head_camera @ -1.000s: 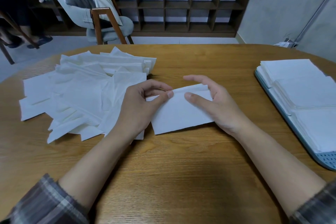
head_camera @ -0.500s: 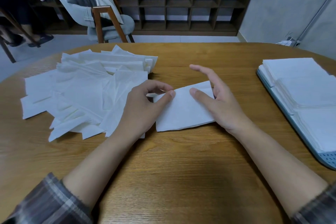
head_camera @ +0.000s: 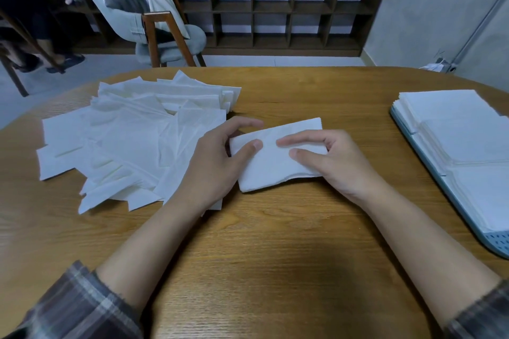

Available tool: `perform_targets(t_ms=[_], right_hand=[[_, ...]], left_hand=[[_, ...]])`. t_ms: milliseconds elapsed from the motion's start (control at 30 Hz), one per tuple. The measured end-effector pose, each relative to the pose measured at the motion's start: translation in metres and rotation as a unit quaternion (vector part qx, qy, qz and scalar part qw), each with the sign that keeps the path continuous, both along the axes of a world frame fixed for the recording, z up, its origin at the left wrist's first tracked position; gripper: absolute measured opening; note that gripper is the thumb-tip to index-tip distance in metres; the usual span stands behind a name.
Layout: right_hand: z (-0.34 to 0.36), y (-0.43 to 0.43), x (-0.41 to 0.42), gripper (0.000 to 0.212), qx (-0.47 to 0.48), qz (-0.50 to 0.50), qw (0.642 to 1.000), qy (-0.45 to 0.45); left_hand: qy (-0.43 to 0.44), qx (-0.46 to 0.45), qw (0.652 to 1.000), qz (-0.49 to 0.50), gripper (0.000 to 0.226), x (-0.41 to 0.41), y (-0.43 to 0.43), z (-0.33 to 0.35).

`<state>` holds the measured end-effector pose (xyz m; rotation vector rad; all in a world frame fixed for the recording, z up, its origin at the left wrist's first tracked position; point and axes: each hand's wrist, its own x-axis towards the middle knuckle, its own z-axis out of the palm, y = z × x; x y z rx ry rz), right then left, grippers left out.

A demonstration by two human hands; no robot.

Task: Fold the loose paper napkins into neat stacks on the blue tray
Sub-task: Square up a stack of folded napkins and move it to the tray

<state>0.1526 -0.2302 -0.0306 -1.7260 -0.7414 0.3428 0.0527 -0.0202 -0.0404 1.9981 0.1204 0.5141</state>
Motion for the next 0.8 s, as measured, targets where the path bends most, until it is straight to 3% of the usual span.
perform_targets(t_ms=[133, 300, 400, 800], right_hand=[[-0.005, -0.001, 0.008, 0.027, 0.003, -0.071, 0.997, -0.01], [-0.011, -0.002, 0.009, 0.029, 0.012, -0.105, 0.994, -0.021], [-0.011, -0.005, 0.006, 0.029, 0.02, -0.121, 0.992, -0.022], [0.004, -0.024, 0.007, 0.028, 0.072, -0.194, 0.978, -0.023]], left_hand=[[-0.013, 0.198, 0.979, 0.05, 0.035, -0.008, 0.008, -0.004], [0.076, 0.316, 0.932, 0.159, 0.04, -0.025, 0.025, -0.003], [0.127, 0.365, 0.911, 0.143, 0.048, -0.037, 0.025, -0.007], [0.094, 0.333, 0.937, 0.041, 0.049, -0.028, -0.018, -0.003]])
